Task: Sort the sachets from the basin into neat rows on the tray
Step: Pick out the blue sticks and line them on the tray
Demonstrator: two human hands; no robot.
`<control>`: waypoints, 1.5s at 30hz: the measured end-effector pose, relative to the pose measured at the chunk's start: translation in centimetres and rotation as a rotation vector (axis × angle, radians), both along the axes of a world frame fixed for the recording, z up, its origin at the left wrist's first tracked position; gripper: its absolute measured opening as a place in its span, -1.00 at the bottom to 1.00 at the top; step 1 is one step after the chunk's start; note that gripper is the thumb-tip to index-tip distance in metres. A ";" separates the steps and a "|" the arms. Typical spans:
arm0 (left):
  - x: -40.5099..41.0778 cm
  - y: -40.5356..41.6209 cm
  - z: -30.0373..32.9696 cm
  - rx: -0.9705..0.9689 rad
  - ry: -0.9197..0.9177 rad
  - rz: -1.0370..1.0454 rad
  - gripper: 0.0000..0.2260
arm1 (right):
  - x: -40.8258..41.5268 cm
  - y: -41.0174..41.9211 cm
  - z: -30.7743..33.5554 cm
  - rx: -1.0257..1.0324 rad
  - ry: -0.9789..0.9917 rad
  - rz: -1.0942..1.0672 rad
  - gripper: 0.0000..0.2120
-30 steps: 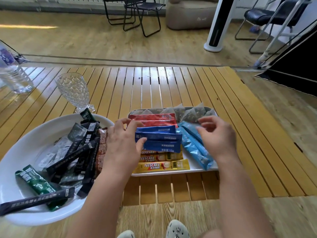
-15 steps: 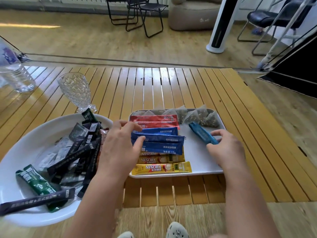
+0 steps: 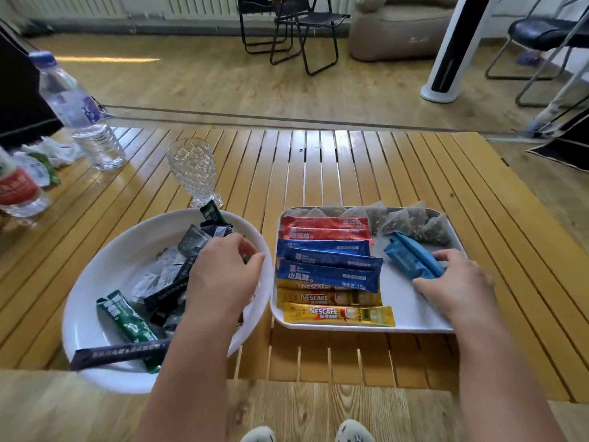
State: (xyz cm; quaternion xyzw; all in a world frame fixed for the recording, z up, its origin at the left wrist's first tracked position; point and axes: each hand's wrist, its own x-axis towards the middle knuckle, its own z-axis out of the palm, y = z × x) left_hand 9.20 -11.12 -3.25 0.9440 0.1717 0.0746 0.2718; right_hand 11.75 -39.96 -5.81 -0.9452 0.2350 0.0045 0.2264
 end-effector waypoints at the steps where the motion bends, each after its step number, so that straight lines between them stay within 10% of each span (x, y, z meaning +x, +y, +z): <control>1: 0.0 0.0 -0.1 -0.008 0.001 -0.005 -0.86 | 0.1 0.1 0.0 0.015 -0.011 0.007 -0.54; 9: -0.1 -1.6 0.2 -0.069 -0.079 -0.106 -0.87 | -0.6 0.9 1.3 0.129 -0.128 0.071 -0.69; 14: -0.2 -3.4 1.5 -0.536 -0.197 -0.278 -0.60 | -2.8 1.2 5.2 1.240 -0.166 0.229 -0.60; 16: -0.2 -4.4 2.1 -0.790 -0.185 -0.376 -0.41 | -3.1 1.8 5.5 1.365 0.058 0.432 -0.45; 23: -0.3 -4.5 1.5 -0.640 -0.223 -0.461 -0.80 | -2.5 5.1 4.5 1.184 0.329 0.640 -0.66; 30: 0.0 -4.7 0.1 -0.471 -0.328 -0.141 -0.82 | -2.6 4.5 4.8 1.398 0.186 0.375 -0.68; 36: -0.3 -6.5 0.4 -0.476 -0.336 -0.121 -0.77 | -2.3 7.9 3.2 0.856 -0.244 0.140 -0.87; 45: -0.2 -4.4 0.9 -0.734 0.044 -0.316 -0.90 | -1.8 4.6 3.8 0.736 -0.258 0.224 -0.74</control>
